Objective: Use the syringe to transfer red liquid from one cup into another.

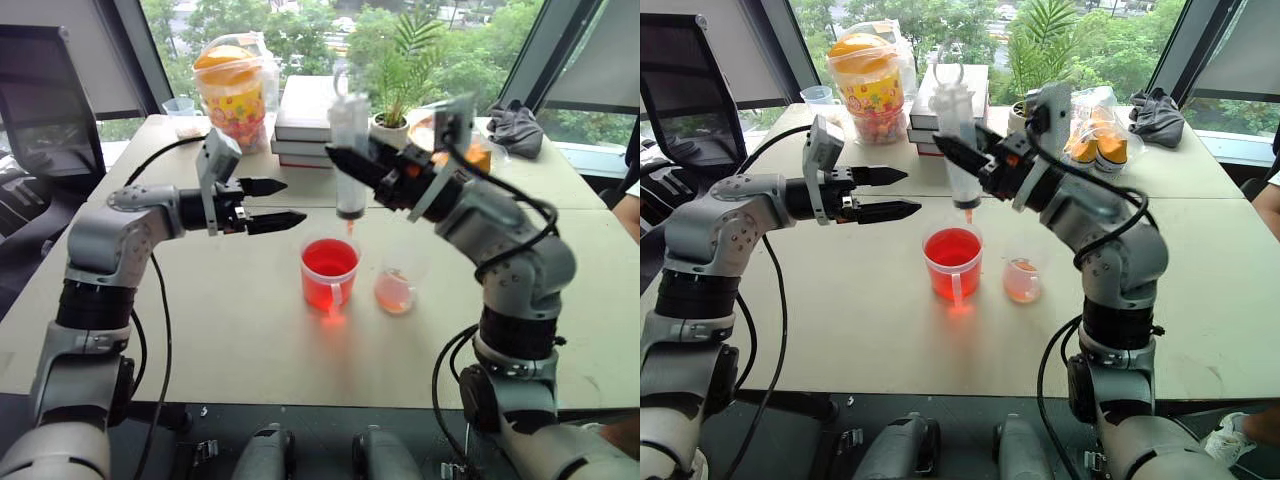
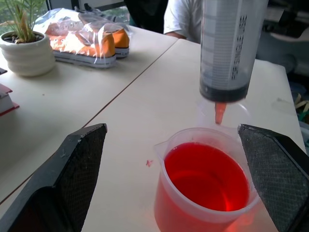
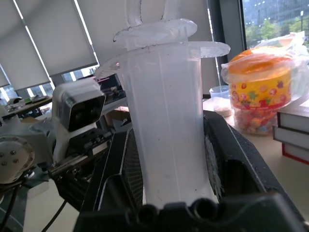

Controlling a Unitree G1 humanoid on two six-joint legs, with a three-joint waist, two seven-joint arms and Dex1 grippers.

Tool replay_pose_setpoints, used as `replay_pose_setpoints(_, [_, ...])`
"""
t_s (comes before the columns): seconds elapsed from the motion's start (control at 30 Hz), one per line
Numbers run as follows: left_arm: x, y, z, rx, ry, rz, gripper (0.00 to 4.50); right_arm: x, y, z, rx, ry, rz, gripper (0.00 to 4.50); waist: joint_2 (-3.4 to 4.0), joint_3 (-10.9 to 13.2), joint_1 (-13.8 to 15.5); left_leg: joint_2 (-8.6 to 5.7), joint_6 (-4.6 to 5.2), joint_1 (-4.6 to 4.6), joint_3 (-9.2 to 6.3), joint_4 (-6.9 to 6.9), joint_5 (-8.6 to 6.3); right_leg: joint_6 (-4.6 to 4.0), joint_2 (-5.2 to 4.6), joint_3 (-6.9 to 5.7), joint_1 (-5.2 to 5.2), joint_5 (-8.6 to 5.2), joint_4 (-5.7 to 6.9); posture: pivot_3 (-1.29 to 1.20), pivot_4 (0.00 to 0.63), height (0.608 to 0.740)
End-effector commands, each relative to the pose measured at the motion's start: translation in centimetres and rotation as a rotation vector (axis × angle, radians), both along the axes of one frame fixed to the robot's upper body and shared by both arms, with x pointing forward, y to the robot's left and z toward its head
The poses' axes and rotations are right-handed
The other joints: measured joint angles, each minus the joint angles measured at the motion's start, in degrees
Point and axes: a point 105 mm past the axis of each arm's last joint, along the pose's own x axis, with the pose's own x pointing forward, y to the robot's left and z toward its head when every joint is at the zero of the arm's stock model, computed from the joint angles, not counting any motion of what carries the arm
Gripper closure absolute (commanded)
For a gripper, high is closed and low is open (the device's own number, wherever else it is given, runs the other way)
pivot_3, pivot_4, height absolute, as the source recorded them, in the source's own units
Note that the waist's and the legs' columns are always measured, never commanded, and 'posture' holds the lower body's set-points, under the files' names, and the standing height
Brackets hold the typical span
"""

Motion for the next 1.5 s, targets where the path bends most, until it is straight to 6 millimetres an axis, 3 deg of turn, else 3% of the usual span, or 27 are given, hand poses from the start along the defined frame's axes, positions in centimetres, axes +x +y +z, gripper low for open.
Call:
replay_pose_setpoints(0.03, [-0.4, -0.4, 1.8, -0.012, -0.050, -0.031, 0.00, -0.6, 1.0, -0.2, 0.010, -0.079, 0.018, 3.15, 0.00, 0.00, -0.03, 0.00, 0.00, 0.00, 0.00, 0.00, 0.00, 0.00, 0.01, 0.00, 0.00, 0.00, 0.01, 0.00, 0.150, 0.740])
replay_pose_setpoints(0.3, [-0.7, -1.3, 3.6, -0.047, -0.045, -0.079, 0.00, -0.3, 2.0, -3.3, -0.008, -0.079, 0.003, 3.15, 0.00, 0.00, -0.07, 0.03, 0.00, 0.02, 0.00, 0.01, 0.00, 0.01, 0.07, 0.00, -0.01, 0.00, 0.04, 0.00, 0.150, 0.740])
replay_pose_setpoints(0.53, [-0.8, -2.2, 4.4, -0.058, -0.046, -0.122, 0.00, -0.3, 2.2, -4.9, -0.026, -0.065, -0.005, 3.15, -0.01, 0.01, 0.01, 0.03, 0.00, 0.02, 0.00, 0.02, 0.01, 0.01, 0.07, 0.01, 0.00, 0.00, 0.04, 0.00, 0.150, 0.740])
replay_pose_setpoints(0.83, [-1.9, 0.6, 2.5, 0.054, -0.023, -0.128, 0.00, 0.3, 1.1, -3.3, 0.052, -0.063, -0.053, 3.15, 0.04, 0.05, -0.31, 0.10, -0.02, 0.03, 0.00, 0.00, 0.02, 0.00, 0.11, 0.04, -0.07, -0.01, 0.12, 0.00, 0.150, 0.740])
replay_pose_setpoints(0.97, [-1.9, 1.2, 2.9, 0.035, -0.028, -0.101, 0.00, 0.3, 0.8, -3.4, 0.054, -0.057, -0.053, 3.15, 0.00, 0.06, 0.20, 0.09, -0.03, 0.03, -0.02, 0.02, 0.02, 0.00, 0.08, 0.02, -0.03, -0.01, 0.11, 0.00, 0.150, 0.740])
replay_pose_setpoints(1.33, [-0.9, -2.3, 5.8, -0.138, -0.038, -0.127, 0.00, -0.2, 1.5, -5.0, 0.004, -0.034, -0.022, 3.15, -0.02, 0.07, -0.13, 0.06, -0.03, 0.04, -0.01, 0.05, 0.02, 0.01, 0.10, 0.02, -0.01, 0.00, 0.11, 0.00, 0.150, 0.740])
replay_pose_setpoints(1.5, [-0.5, -2.9, 5.8, -0.152, -0.036, -0.129, 0.00, -0.3, 1.7, -5.2, -0.014, -0.038, -0.021, 3.15, -0.02, 0.07, -0.13, 0.08, -0.03, 0.04, -0.01, 0.05, 0.02, 0.01, 0.13, 0.03, -0.03, 0.00, 0.15, 0.00, 0.150, 0.740])
